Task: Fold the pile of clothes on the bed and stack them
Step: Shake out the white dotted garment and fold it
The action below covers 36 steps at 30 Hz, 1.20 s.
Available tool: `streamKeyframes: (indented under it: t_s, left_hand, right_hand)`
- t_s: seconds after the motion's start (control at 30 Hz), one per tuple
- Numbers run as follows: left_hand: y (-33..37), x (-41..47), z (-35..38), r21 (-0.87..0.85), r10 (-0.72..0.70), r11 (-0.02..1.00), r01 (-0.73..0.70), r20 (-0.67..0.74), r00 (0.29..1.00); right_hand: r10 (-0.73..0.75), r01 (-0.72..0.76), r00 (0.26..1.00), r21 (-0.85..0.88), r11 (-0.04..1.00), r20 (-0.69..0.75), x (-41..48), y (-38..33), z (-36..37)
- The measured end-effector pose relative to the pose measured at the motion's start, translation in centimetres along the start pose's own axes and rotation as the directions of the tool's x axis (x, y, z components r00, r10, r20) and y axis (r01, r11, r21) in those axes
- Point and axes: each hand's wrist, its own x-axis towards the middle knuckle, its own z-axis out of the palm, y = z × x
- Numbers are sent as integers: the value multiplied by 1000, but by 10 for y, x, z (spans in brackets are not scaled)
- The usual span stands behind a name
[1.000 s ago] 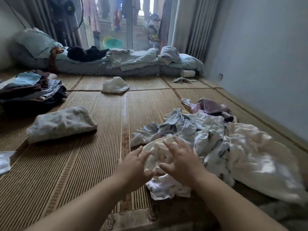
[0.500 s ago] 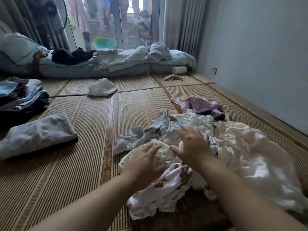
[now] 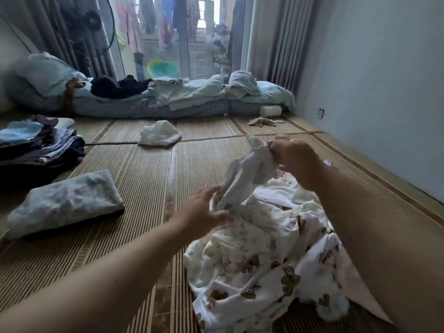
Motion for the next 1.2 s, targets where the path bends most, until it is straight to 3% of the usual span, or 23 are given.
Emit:
streamKeyframes:
  t_s: [0.03,0.1,0.23,0.3,0.37,0.47,0.53,0.63,0.77,0.83,0.9,0.97,1.07,1.17,1.2]
  left_hand:
    - [2,0,-13,-19,0,1000,0,-17,1000]
    - [5,-7,-42,-57,8,998,-11,-42,999]
    - [14,-38,-99,-151,43,987,-48,-38,998]
    - [19,-62,-122,-211,73,975,-73,-9,997]
    - [26,-82,-136,-333,141,937,-107,79,987]
    - [32,-116,-158,-590,306,798,-125,217,927]
    - [33,-133,-170,-684,341,726,-75,263,903]
    - [25,-149,-186,-698,273,716,14,298,915]
    - [15,-162,-199,-639,189,770,6,236,953]
    - [14,-166,-200,-664,151,748,-11,154,977]
    - [15,-169,-197,-715,227,695,-68,128,965]
    - [15,-173,-192,-702,252,708,-81,144,957]
    - [8,-178,-196,-610,108,792,34,194,975]
    - [-1,-181,-202,-516,-40,842,155,226,973]
    - [-3,-180,-203,-494,-109,847,197,201,974]
  right_hand:
    - [-18,23,986,28,999,-167,2,5,5]
    - [-121,92,988,268,959,94,-19,-27,-1]
    - [-249,121,930,413,902,270,-46,-96,-2]
    - [-324,130,891,505,853,318,-58,-122,6]
    - [-328,141,912,562,815,247,-67,-141,14]
    - [-334,188,932,604,775,139,-72,-156,31]
    - [-357,139,905,633,762,232,-75,-165,41]
    - [-327,36,877,632,774,351,-78,-170,55]
    - [-325,28,863,605,795,388,-82,-166,78]
    - [-346,-18,810,610,792,473,-87,-168,90]
    - [-359,-11,788,594,805,501,-89,-169,102]
    - [-335,13,826,580,815,453,-88,-170,108]
    - [-265,47,915,572,819,305,-77,-165,104]
    - [-214,199,977,354,914,3,-68,-151,97]
    - [-213,207,977,318,925,-16,-68,-145,98]
